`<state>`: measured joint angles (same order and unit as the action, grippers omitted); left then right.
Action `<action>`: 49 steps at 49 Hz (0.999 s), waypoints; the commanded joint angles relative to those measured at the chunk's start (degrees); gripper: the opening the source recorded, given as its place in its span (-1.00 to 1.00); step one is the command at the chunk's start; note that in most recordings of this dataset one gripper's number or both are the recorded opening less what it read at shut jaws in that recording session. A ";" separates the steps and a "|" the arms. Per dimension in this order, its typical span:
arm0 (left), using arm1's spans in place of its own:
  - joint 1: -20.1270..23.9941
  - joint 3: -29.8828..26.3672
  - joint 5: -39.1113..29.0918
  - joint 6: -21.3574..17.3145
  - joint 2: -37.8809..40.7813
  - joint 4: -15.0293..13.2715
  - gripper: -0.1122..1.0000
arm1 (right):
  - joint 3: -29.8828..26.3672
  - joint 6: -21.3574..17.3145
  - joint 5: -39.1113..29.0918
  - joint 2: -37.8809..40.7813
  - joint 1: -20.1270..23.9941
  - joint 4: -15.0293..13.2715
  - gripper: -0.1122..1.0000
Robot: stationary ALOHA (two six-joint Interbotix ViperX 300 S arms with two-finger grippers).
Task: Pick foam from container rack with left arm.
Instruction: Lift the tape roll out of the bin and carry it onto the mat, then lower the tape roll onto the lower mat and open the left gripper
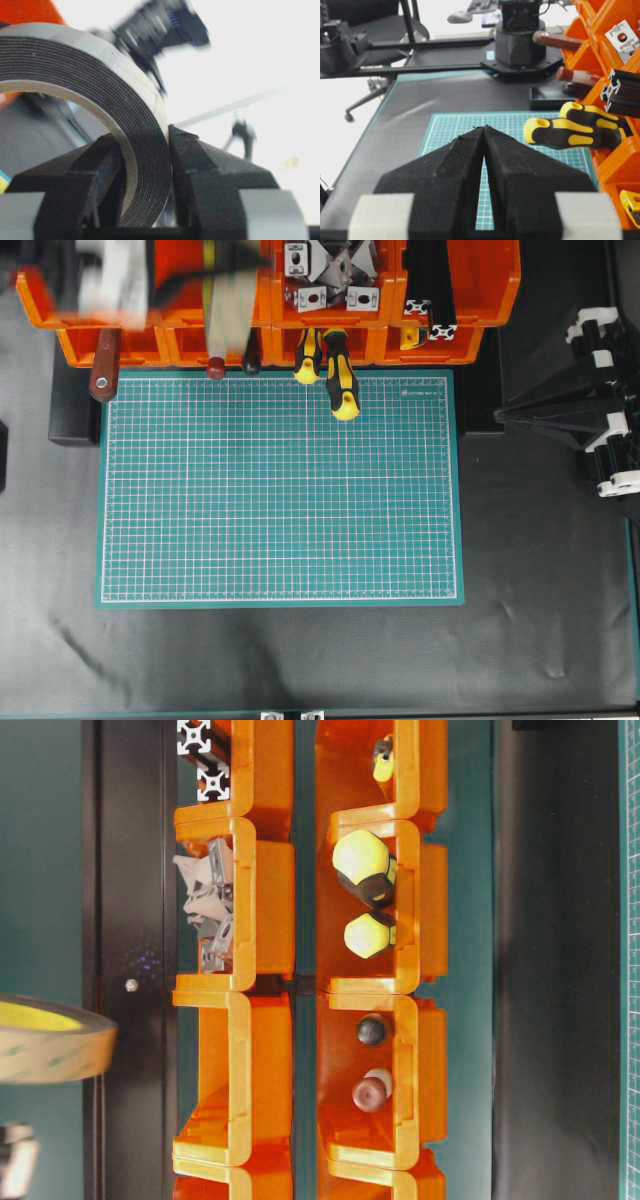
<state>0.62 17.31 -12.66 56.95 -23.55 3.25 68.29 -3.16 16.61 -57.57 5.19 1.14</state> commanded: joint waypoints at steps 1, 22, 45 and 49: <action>-7.21 0.00 0.26 -5.27 -0.88 0.09 -0.40 | -0.70 -0.09 0.70 0.18 0.26 0.18 -0.80; -20.30 0.53 -19.34 -22.15 14.15 0.18 -0.40 | -1.05 -0.18 0.62 -0.97 0.35 0.26 -0.80; -20.30 -6.15 -37.53 -28.13 25.93 0.35 -0.40 | -1.58 -0.62 0.44 -2.46 0.35 0.35 -0.80; -20.30 -6.06 -37.35 -28.30 25.93 0.35 -0.40 | -1.67 -1.14 0.53 -2.46 0.26 0.35 -0.80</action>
<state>-19.69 12.83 -50.36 28.92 3.43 3.43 68.38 -3.96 16.61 -60.29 5.36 1.32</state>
